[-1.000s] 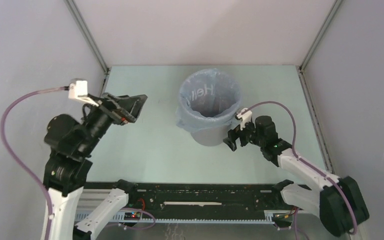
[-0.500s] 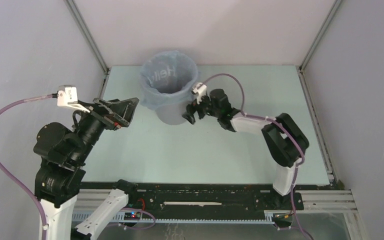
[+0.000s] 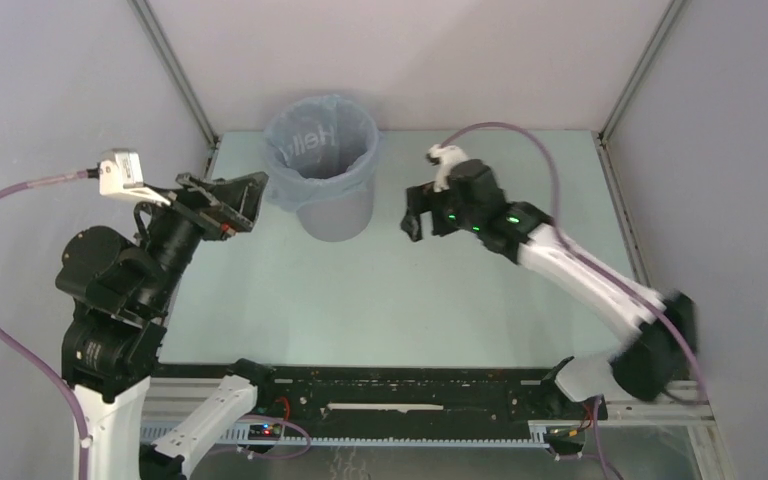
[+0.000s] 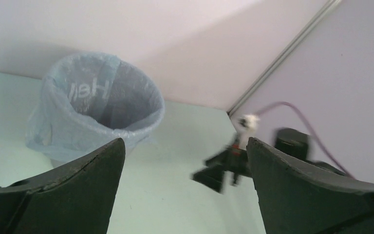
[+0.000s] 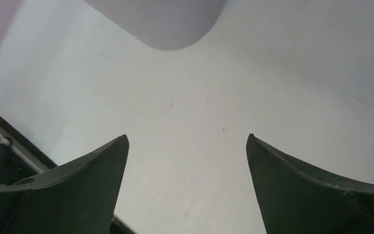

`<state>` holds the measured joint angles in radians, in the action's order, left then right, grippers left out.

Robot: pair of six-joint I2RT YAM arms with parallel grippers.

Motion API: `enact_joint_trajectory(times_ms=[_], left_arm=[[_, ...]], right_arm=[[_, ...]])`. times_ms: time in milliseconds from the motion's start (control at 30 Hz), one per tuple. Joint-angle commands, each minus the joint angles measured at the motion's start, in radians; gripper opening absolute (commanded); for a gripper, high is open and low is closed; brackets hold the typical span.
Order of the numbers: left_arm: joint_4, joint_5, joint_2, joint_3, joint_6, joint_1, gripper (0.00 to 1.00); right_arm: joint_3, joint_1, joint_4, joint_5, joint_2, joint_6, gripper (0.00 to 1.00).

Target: Put the trash bags into the trash bin

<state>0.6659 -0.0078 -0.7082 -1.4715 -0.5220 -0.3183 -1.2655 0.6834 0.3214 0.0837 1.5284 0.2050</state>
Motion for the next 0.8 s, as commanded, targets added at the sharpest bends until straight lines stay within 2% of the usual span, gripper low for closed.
enact_joint_trajectory(times_ms=[0,67,167,233,367,533,767], left_arm=[[-0.007,-0.074,-0.087,-0.129,0.060,0.004,1.00],[-0.002,-0.098,-0.121,-0.174,0.061,0.007,1.00],[0.062,-0.092,-0.191,-0.329,0.050,0.006,1.00],[0.099,-0.064,-0.229,-0.414,0.041,0.007,1.00],[0.106,-0.021,-0.232,-0.440,0.067,0.007,1.00],[0.142,-0.050,-0.220,-0.457,0.070,0.007,1.00],[0.119,-0.045,-0.194,-0.408,0.047,0.006,1.00]], right_arm=[[-0.059,0.032,0.406,-0.318,-0.357,0.152,1.00],[-0.125,0.030,0.530,-0.389,-0.453,0.202,0.99],[-0.339,0.035,0.817,-0.464,-0.492,0.278,1.00],[-0.454,0.040,0.926,-0.484,-0.525,0.298,1.00],[-0.514,0.042,0.968,-0.482,-0.625,0.288,1.00],[-0.556,0.041,1.033,-0.550,-0.625,0.335,1.00],[-0.511,0.041,0.891,-0.617,-0.692,0.384,1.00]])
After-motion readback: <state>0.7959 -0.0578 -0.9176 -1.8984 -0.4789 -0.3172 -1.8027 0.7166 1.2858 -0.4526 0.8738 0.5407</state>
